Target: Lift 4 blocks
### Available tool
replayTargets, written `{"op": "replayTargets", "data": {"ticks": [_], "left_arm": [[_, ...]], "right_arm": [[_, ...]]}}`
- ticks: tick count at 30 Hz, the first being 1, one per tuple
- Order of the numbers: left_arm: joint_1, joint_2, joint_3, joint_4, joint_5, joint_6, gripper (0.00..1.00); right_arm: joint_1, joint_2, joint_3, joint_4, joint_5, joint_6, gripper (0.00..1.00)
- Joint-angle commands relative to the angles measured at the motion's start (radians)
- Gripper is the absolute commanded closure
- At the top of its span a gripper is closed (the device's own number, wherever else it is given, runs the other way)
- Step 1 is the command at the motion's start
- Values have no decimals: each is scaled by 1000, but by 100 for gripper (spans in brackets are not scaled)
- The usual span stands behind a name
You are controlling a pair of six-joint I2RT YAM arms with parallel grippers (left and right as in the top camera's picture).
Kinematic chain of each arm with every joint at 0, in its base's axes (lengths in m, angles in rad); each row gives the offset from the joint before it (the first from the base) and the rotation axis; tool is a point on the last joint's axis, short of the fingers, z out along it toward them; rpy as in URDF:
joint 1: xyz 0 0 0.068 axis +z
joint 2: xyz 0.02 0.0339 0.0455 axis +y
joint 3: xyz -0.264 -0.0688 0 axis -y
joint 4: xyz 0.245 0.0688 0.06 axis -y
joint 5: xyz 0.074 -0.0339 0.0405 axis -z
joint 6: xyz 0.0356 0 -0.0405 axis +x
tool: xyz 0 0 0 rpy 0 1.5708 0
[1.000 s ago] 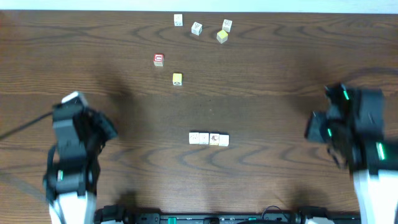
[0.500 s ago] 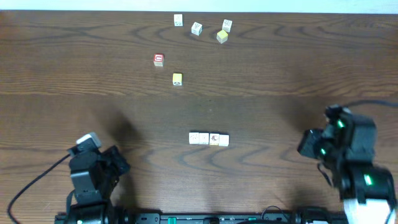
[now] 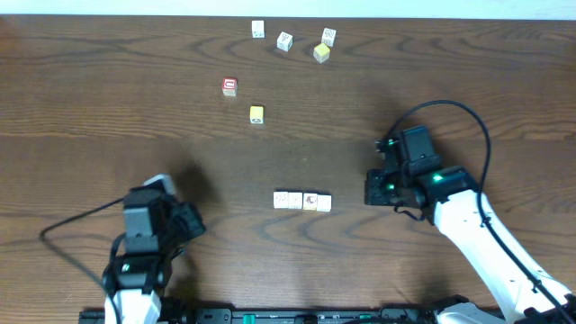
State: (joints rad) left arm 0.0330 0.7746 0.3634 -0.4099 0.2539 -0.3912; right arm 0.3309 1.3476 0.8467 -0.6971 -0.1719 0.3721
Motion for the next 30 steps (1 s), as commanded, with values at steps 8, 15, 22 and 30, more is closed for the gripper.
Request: {"op": "replayTargets", "data": {"ticks": [8,15,22,30], "left_arm": [[-240,225,1,180,26,42,93],[-290,285,1,222,26,39,93],[-297,290,1,258,31,41,93],[-332,341,1,291,18,58,93]], "right_arm": [[41,-8,-55,15,91,43,99],[41,-8,-177,168,-7,62,99],[41,-7,-214,240,-39,73,99],[43,-6,-214,294,-84,76,99]]}}
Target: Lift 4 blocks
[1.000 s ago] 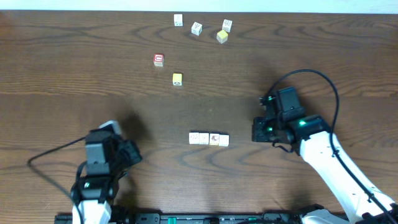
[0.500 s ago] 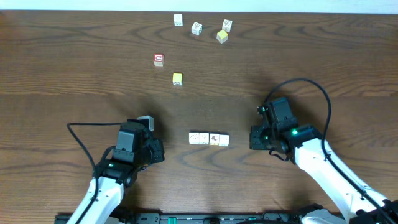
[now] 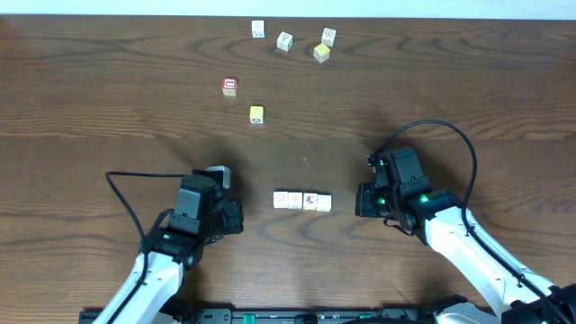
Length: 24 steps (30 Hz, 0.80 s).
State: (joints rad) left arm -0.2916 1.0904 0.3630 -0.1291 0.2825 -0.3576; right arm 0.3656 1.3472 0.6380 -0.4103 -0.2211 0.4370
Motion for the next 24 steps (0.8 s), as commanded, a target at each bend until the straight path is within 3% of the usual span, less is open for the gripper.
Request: {"op": "replayTargets", "data": {"ticks": [1,11,24], "left_arm": [[-7,40,1,20,-11,24,93],[-7,192,1,117,-6,16,93],[-7,208,1,153,95,77,89]], "right_arm": [[10,-6,-5,6,-32,12,99],[9,33,-5,8,22,42,99],[45,87,-5,38,-38,77,99]]}}
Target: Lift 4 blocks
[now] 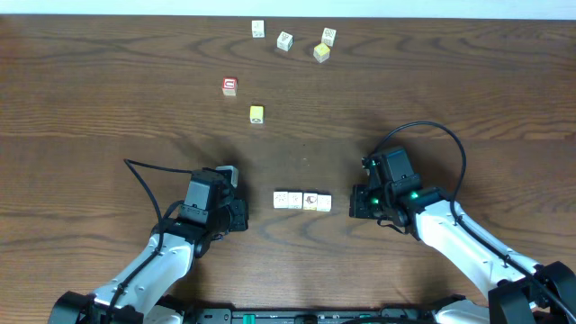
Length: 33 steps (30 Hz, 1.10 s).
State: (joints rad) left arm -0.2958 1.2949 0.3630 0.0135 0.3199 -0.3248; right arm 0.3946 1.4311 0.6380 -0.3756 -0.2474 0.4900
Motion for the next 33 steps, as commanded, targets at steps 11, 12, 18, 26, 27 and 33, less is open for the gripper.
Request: {"op": "replayTargets", "data": {"ticks": [11,12,18,26,27,33], "left_arm": [[-3,4,1,27,20,43,93],[-3,4,1,26,20,43,93],[-3,5,1,27,19,43,93],[-3,8,1,61,18,20,93],[-3,11,1,63,15,10,93],[-3,34,1,72,16,-1,93]], "right_arm": [[19,14,-5,-3,-5,27,99],[20,16,-5,-2,-7,30,99],[51,43,-5,39,-16,35,99],[71,119,-5,110,-24,77,99],[71,129,-5,115,-26,79,99],[72,158,-5,164,-59,78,99]]}}
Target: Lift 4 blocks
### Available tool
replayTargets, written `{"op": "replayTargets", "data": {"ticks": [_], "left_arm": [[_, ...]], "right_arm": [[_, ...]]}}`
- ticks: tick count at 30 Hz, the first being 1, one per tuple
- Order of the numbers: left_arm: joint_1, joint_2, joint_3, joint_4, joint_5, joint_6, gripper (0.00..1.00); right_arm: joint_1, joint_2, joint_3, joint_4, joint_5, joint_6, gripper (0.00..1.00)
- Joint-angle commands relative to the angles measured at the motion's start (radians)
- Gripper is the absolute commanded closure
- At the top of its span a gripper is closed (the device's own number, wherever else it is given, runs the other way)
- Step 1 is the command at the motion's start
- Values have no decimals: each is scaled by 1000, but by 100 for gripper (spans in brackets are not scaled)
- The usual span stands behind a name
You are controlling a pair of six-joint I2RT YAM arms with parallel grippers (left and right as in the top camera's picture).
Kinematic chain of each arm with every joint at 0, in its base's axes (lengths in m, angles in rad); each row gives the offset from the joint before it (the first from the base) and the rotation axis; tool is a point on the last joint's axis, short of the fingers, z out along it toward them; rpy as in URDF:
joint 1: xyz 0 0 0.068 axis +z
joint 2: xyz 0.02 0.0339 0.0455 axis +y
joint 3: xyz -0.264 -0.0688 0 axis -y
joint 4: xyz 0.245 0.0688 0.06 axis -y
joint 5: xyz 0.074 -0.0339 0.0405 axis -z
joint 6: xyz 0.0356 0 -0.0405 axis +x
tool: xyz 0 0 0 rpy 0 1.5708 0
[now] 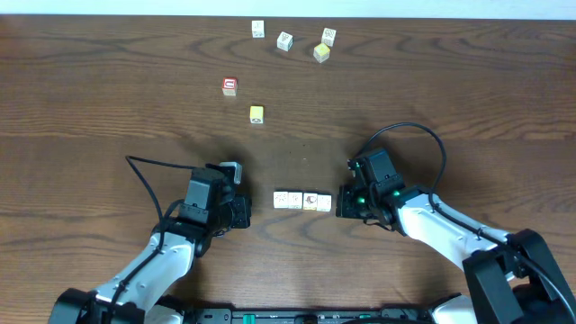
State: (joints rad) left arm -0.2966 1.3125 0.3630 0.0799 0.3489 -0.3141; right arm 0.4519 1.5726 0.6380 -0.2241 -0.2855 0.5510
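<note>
Four pale blocks (pixel 302 201) lie side by side in one row on the dark wooden table (pixel 108 90), in the near middle. My left gripper (pixel 244 211) sits low at the row's left end with a small gap to the first block. From the other side my right gripper (pixel 339 205) points at the row's right end, touching it or nearly so. From overhead both sets of fingers are dark and foreshortened, so whether they are open or shut does not show. The two grippers face each other along the row.
Loose blocks lie farther back: a yellow one (pixel 256 113), a red one (pixel 229 86), and a far cluster of three white ones (pixel 284 40) with another yellow one (pixel 321 53). Each arm's black cable (pixel 423 135) loops over the table behind it.
My right gripper has moved left and now stands right at the row's right end. The left gripper has shifted only slightly. The four blocks lie as before.
At first my left arm was at the near left, far from the row, and my right arm stood well to its right. Then the left gripper was much nearer the row and the right a little closer. Now both flank the row's ends, which has not moved.
</note>
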Motion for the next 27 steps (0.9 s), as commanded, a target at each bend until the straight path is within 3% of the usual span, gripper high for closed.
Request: {"op": "replayTargets", "data": {"ticks": [1,13,27], "left_arm": [[-3,22,1,10,-13,-21,93],[-50,76,1,108,9,-58,93],[-60,76,2,116,8,-59,93]], "right_arm": [[15,17,-5,19,-23,17,99],[22,17,-4,67,-56,0,99],[51,17,-4,101,-92,-6,99]]}}
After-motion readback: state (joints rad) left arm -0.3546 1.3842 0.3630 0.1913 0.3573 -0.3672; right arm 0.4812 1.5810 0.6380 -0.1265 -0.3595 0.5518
